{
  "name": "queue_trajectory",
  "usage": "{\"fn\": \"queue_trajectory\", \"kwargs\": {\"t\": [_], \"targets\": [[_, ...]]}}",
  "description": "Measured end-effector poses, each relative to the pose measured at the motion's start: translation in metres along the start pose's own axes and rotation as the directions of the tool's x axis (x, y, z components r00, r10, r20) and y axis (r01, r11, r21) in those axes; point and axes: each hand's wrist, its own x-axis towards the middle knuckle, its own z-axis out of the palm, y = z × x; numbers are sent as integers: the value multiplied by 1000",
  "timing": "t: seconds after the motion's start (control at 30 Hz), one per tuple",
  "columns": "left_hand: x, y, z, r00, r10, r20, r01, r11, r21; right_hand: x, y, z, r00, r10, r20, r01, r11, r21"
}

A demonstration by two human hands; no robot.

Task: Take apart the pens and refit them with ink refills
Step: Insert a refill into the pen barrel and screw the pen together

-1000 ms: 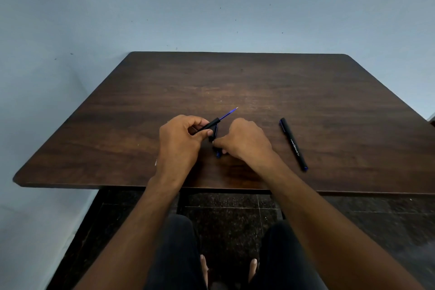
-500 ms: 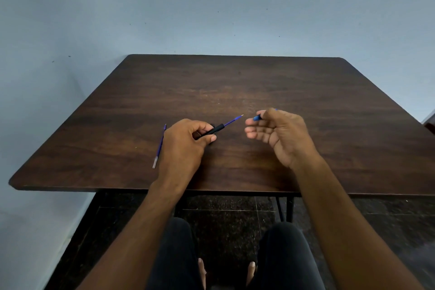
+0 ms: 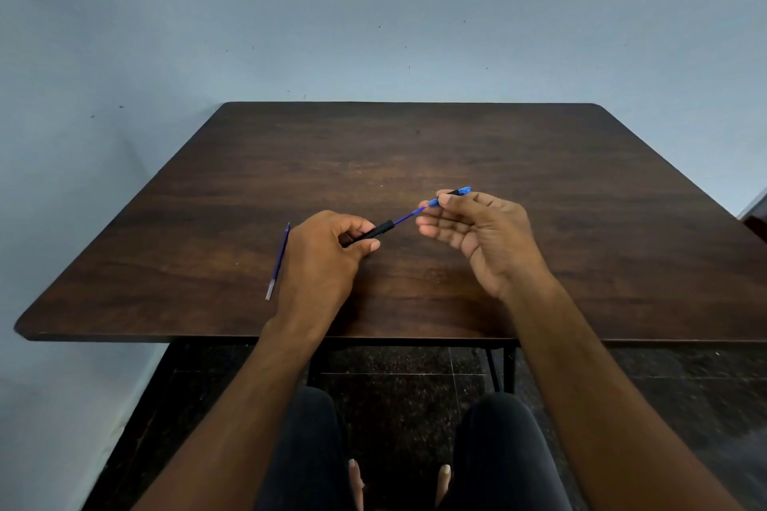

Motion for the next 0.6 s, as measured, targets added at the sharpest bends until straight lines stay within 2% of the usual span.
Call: {"fn": "queue_trajectory", "kwargs": {"t": [0.6], "targets": [[-2,-3,4,1000,-2,-8,2,1000,-20,0,7,5,999,27,48,-23,996,-82]]}}
